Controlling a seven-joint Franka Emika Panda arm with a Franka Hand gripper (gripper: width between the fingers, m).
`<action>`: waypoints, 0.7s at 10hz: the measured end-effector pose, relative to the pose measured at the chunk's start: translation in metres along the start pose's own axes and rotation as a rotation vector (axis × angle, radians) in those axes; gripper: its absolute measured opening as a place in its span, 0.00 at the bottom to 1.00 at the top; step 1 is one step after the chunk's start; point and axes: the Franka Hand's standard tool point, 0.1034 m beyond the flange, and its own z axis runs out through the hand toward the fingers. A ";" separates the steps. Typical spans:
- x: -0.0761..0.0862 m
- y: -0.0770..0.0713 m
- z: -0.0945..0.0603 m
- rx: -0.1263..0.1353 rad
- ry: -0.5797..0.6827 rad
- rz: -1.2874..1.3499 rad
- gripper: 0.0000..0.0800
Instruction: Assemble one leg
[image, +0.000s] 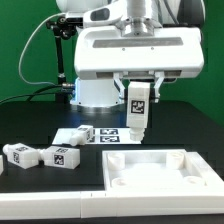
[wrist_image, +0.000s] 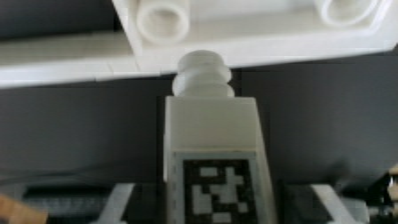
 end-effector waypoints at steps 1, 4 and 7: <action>-0.002 -0.011 0.010 0.015 -0.008 0.030 0.36; 0.005 -0.035 0.023 0.050 -0.037 0.052 0.36; 0.002 -0.039 0.023 0.053 -0.044 0.050 0.36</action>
Offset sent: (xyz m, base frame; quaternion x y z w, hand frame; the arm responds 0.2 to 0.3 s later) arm 0.0000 0.0000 0.0000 0.0000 0.0000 0.0000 1.0000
